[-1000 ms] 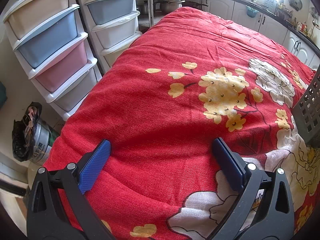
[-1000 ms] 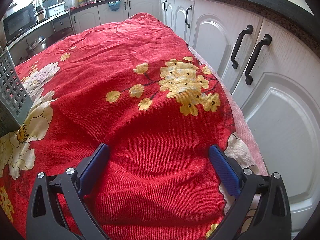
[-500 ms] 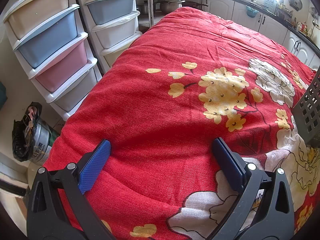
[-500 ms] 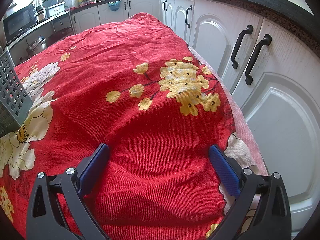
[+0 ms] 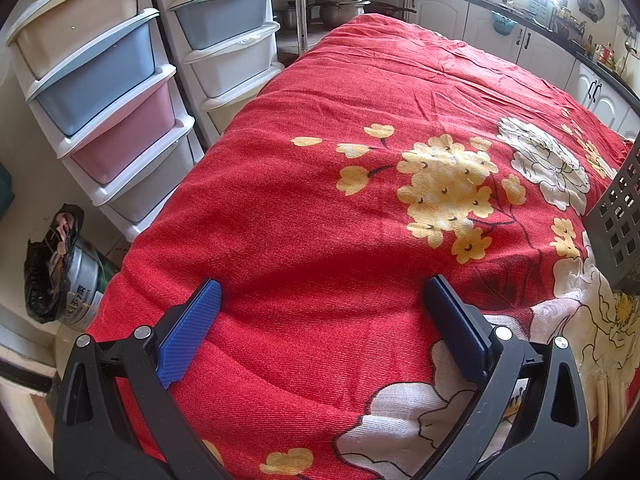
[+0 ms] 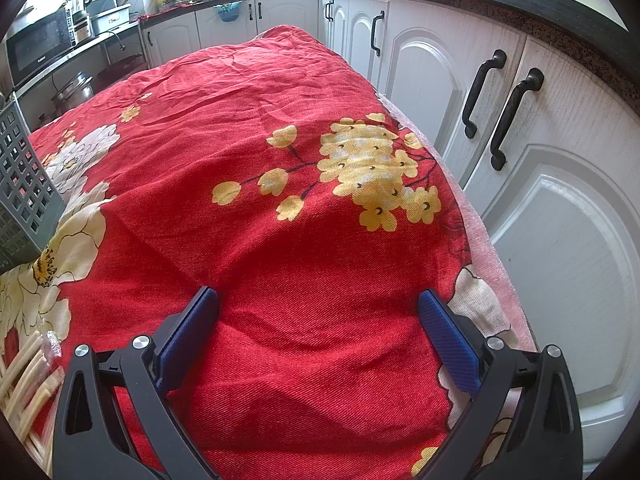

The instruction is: Organize utensils

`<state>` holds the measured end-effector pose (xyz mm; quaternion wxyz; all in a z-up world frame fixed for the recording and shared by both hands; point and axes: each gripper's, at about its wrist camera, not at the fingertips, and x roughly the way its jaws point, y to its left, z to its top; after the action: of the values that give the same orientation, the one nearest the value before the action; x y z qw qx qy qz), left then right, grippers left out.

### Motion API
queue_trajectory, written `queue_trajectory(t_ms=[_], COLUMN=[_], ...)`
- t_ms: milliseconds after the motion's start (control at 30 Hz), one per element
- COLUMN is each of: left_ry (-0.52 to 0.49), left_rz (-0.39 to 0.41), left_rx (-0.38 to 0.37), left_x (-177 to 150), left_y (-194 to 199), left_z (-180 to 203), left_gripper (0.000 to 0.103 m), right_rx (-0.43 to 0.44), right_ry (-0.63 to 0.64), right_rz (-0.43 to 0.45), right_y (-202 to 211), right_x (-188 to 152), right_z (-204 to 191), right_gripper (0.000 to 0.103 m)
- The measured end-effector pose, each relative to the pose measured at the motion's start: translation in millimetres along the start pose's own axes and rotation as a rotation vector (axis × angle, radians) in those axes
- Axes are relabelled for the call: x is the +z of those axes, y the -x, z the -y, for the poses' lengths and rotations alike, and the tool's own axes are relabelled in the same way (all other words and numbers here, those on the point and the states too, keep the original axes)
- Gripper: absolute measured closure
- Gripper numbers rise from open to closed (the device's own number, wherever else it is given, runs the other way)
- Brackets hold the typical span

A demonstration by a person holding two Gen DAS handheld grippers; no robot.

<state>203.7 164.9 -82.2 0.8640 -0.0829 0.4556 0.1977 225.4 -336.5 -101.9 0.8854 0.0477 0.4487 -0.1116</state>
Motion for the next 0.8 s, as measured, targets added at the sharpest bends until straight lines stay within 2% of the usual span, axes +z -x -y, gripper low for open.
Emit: queue_trajectory(t_ms=[800], left_ry=[-0.001], left_rz=[-0.001], left_rx=[-0.006], left_x=[5.3], left_y=[-4.5], left_z=[5.7], left_gripper=[0.009], right_rx=[-0.003], right_ry=[-0.001], right_rz=[0.000], right_y=[-3.1], right_x=[4.4], right_z=[-2.7], right_gripper=[0.005])
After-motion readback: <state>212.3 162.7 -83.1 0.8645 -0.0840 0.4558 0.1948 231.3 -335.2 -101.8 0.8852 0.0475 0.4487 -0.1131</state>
